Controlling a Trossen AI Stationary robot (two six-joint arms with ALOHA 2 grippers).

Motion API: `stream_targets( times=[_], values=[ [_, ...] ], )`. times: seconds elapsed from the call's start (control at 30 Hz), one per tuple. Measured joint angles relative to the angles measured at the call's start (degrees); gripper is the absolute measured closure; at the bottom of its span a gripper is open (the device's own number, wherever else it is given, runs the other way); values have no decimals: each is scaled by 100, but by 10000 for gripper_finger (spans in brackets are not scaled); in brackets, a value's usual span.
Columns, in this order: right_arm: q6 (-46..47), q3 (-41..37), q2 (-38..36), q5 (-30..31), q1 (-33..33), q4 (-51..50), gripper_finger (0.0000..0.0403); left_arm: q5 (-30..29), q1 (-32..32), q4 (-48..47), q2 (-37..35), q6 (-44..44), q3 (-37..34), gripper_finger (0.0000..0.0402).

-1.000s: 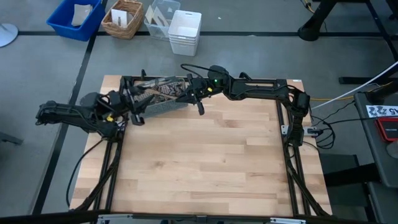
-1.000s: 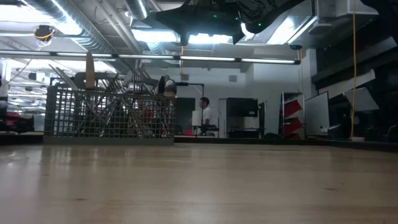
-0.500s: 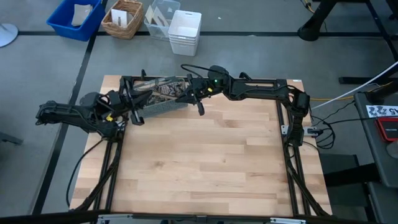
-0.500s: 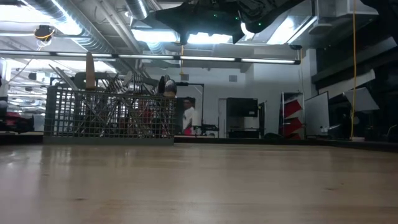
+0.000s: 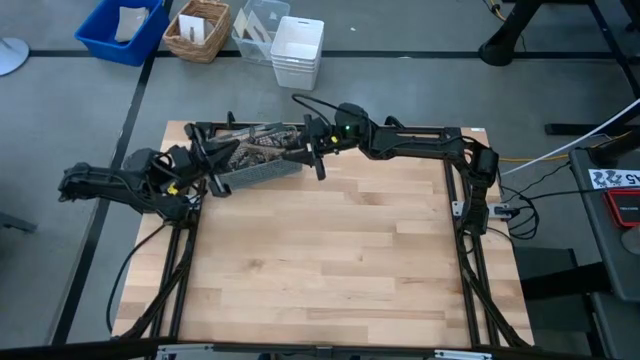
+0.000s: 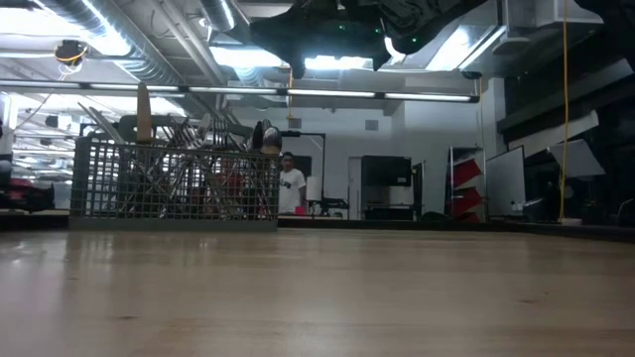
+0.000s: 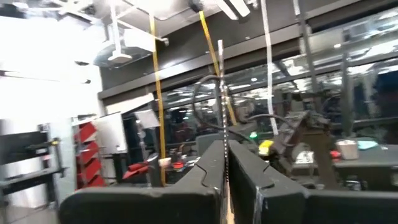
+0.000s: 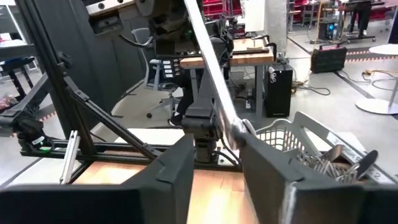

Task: Sort silverware
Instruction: Put the silver table knife into the silverware rack

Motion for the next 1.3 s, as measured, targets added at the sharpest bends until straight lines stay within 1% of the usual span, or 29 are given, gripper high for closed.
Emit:
stream_targets(
  times=[0.13, 0.17, 0.2, 0.4, 0.6, 0.83, 0.93, 1.07, 1.13, 1.2, 1.3],
  values=[
    [-4, 4, 0, -29, -50, -134, 257, -390, -2, -177, -260, 218, 0, 400],
    [-3, 4, 0, -86, -73, -197, 255, -638, 7, -281, -350, 324, 0, 400],
    [-6, 4, 2, -93, -79, -261, 255, -691, 10, -380, -453, 266, 0, 401],
    [-7, 4, 2, -77, -346, -856, 254, -1448, 2, -1236, -1084, 170, 2, 401],
    [-18, 2, 2, -162, -536, -1445, 254, -1567, 2, -2403, -1655, -561, 7, 401],
    [-199, 2, 2, -721, -599, -1646, 253, -1921, 2, -3837, -1985, -1464, 2, 401],
    [-202, 2, 2, -882, -596, -1641, 253, -2027, 3, -4192, -2056, -1736, 2, 401],
    [-208, 2, 2, -950, -596, -1641, 253, -2089, 4, -4426, -2114, -1771, 2, 401],
    [-208, 2, 2, -952, -596, -1641, 253, -2244, 4, -4507, -2113, -1785, 2, 401],
    [-208, 2, 2, -951, -596, -1644, 253, -2421, 4, -4784, -2113, -1869, 2, 401],
    [-208, 2, 2, -950, -596, -1644, 253, -2564, 4, -5342, -2107, -2270, 2, 402]
  ],
)
